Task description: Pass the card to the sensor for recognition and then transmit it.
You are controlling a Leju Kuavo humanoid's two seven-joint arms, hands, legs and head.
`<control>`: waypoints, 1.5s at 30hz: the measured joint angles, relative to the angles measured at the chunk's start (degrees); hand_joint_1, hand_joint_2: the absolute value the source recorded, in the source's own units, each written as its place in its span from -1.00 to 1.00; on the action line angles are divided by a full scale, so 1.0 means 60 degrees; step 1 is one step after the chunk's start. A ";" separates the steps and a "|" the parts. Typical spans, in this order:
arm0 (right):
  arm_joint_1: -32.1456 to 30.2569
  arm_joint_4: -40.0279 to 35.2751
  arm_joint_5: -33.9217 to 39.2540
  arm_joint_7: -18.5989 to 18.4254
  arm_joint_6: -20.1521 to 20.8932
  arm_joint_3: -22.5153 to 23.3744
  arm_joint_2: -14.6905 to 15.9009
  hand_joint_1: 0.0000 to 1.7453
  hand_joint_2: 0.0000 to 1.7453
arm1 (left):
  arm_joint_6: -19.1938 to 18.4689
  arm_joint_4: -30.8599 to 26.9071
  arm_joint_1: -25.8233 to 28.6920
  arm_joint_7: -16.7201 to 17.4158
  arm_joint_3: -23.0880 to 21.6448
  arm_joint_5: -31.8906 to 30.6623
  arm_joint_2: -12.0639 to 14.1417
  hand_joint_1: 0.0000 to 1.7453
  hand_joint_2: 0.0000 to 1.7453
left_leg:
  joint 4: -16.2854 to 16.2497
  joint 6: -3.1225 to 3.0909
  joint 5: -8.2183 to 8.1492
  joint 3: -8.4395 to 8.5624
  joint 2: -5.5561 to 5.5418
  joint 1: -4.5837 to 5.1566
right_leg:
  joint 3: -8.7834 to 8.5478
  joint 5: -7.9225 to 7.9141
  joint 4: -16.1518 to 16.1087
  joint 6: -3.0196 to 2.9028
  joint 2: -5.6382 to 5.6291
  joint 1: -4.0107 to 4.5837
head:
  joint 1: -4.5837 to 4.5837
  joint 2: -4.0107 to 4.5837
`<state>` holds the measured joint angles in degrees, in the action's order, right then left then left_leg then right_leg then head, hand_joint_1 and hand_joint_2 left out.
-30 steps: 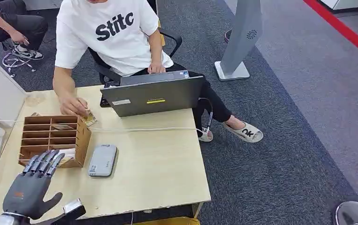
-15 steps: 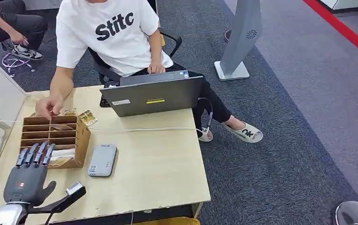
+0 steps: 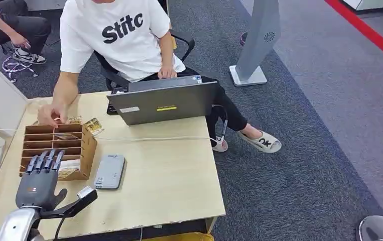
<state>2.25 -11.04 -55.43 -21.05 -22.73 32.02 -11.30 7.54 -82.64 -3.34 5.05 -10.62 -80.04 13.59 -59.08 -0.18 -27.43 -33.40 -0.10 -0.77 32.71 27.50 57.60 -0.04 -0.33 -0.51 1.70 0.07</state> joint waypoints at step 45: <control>0.0007 0.0000 -0.0484 0.0098 -0.0018 0.0066 -0.0007 -1.00 1.00 | 0.1348 -0.1184 -0.1541 -0.0189 0.0499 0.0685 -0.0324 1.00 1.00 | -0.0002 0.0002 0.0004 0.0003 -0.0006 -0.0001 | -0.0004 -0.0002 0.0001 -0.0001 -0.0001 0.0000 | 0.0000 0.0000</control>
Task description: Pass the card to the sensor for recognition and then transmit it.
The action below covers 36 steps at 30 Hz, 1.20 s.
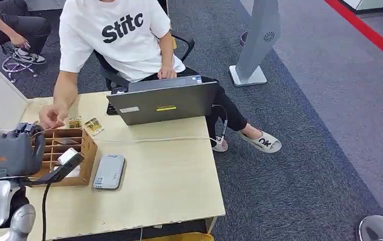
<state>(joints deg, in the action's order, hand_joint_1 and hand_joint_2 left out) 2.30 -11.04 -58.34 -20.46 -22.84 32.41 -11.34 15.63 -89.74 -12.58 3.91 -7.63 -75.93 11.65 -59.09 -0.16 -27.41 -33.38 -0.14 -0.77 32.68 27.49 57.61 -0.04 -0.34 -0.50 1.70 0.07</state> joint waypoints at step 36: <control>0.0095 -0.0004 -0.0889 0.0000 0.0222 0.0000 0.0004 -1.00 1.00 | 0.0641 0.2305 -0.3969 0.0557 0.0591 -0.1213 0.0229 1.00 1.00 | 0.0000 0.0023 0.0022 -0.0008 -0.0003 -0.0003 | 0.0016 -0.0021 0.0005 -0.0012 -0.0003 0.0001 | 0.0000 0.0000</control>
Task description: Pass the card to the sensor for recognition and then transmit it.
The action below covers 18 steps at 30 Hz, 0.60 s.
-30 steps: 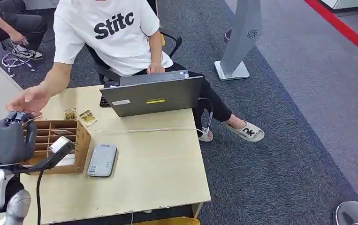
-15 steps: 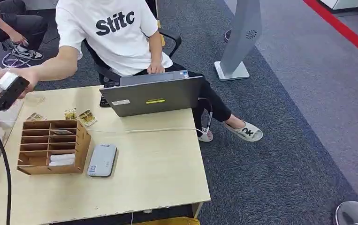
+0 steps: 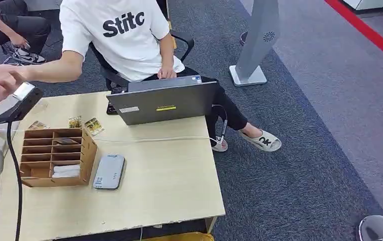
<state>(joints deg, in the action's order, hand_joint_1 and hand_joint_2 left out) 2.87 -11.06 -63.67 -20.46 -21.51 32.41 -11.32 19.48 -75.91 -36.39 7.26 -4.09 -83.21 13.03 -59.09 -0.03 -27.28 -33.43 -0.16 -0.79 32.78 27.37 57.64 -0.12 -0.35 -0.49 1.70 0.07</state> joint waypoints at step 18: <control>0.0006 0.0000 0.0000 -0.0044 0.0168 0.0000 0.0004 -1.00 1.00 | 0.0167 -0.0004 0.0364 0.0142 -0.0004 -0.0222 -0.0273 -1.00 1.00 | 0.0000 0.0000 0.0000 0.0000 0.0000 0.0000 | 0.0000 0.0000 0.0000 0.0000 0.0001 0.0000 | 0.0000 0.0000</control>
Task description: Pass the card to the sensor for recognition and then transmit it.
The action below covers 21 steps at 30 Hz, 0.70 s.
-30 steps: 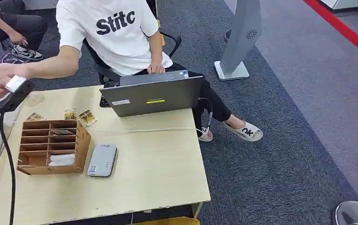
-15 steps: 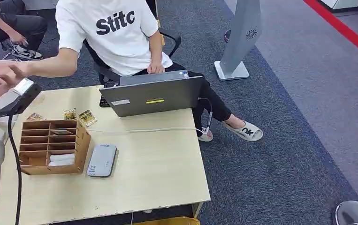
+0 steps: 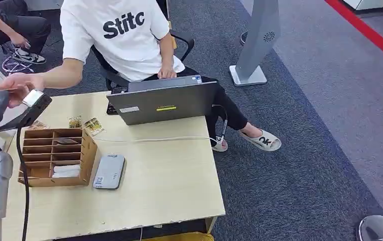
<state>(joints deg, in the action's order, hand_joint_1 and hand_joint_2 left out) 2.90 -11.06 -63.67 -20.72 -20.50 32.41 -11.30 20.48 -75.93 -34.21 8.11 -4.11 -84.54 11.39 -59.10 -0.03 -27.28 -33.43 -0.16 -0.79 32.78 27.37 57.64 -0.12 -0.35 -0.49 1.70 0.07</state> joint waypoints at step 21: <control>-0.0003 0.0000 0.0003 -0.0015 -0.0018 0.0011 0.0011 -1.00 1.00 | 0.0363 -0.0235 0.0475 -0.0094 0.0000 0.0247 -0.0088 -1.00 1.00 | 0.0001 0.0000 -0.0001 -0.0003 0.0008 0.0000 | -0.0001 0.0000 0.0001 0.0000 -0.0006 0.0000 | 0.0000 0.0000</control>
<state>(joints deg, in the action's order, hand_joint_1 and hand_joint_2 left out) 2.89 -11.06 -63.65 -20.81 -20.61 32.48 -11.23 22.66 -77.34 -31.36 7.55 -4.11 -83.06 10.86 -59.09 -0.03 -27.28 -33.45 -0.12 -0.79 32.77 27.37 57.65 -0.12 -0.39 -0.49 1.70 0.07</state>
